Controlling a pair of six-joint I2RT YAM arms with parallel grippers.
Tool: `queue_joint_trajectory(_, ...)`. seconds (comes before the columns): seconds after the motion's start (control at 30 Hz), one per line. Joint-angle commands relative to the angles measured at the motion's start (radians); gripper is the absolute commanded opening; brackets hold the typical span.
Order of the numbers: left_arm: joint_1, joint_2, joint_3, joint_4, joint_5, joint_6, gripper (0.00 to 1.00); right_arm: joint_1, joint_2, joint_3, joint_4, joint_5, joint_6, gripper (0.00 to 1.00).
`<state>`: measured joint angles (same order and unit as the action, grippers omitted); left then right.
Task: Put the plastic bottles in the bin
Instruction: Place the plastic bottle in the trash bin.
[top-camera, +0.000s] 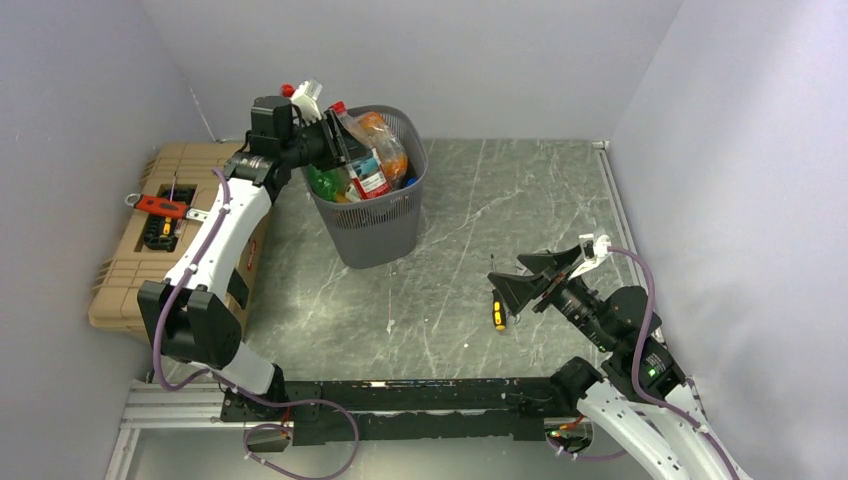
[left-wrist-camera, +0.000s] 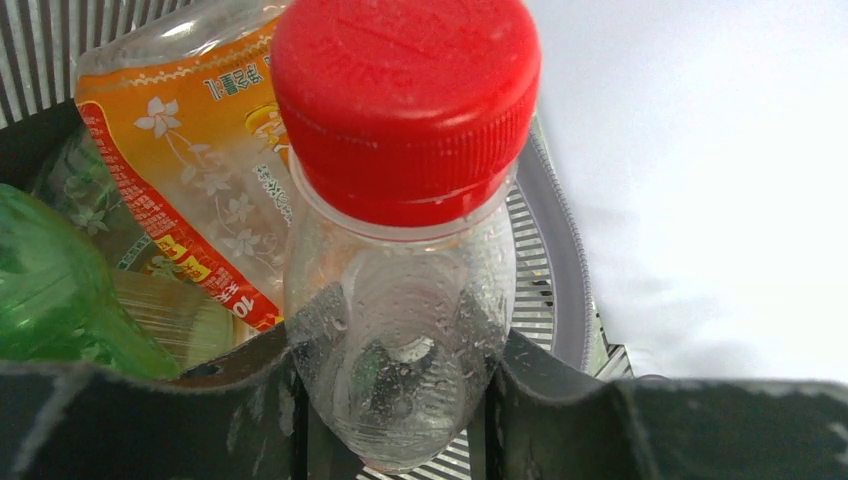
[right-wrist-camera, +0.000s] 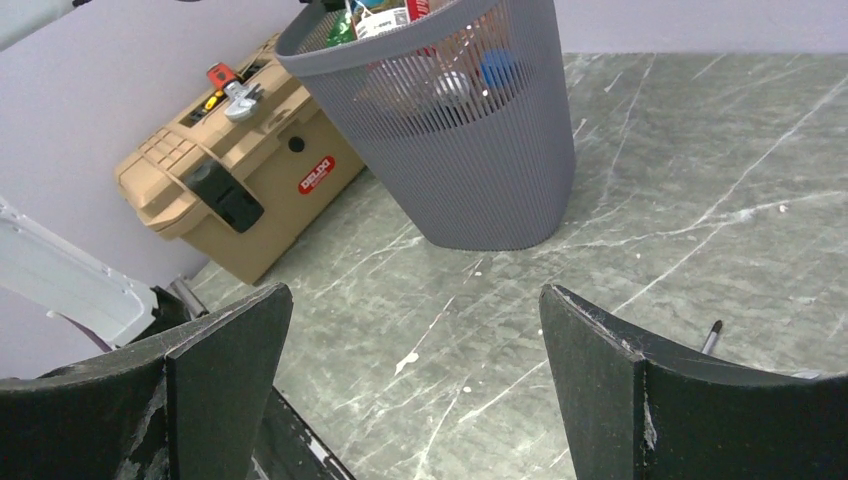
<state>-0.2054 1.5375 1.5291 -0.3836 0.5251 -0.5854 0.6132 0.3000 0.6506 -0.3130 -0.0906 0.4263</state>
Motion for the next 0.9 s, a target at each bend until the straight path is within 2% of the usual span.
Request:
queue_joint_trajectory(0.0,-0.008,-0.035,0.029,-0.010,0.051,0.010,0.52,0.005,0.000,0.009,0.044,0.018,0.006,0.99)
queue_joint_trajectory(0.17,-0.008,-0.071,0.101,-0.107,-0.022,0.106,0.83,0.005,0.015,0.016,0.050,0.016,0.001,0.99)
queue_joint_trajectory(0.3,-0.008,-0.114,0.186,-0.193,-0.131,0.201,0.99,0.005,0.026,0.026,0.055,0.014,-0.007,0.99)
queue_joint_trajectory(0.43,-0.009,-0.172,0.217,-0.230,-0.279,0.294,0.99,0.005,0.030,0.031,0.051,0.017,-0.016,0.99)
queue_joint_trajectory(0.57,-0.017,-0.237,0.126,-0.129,-0.441,0.347,0.99,0.005,0.039,0.025,0.060,0.019,-0.020,0.99)
queue_joint_trajectory(0.7,-0.025,-0.171,0.131,-0.139,-0.393,0.351,0.84,0.005,0.056,0.019,0.076,0.011,-0.017,0.99)
queue_joint_trajectory(0.87,-0.043,-0.083,0.141,-0.157,-0.366,0.334,0.73,0.005,0.065,0.018,0.083,0.005,-0.011,0.99)
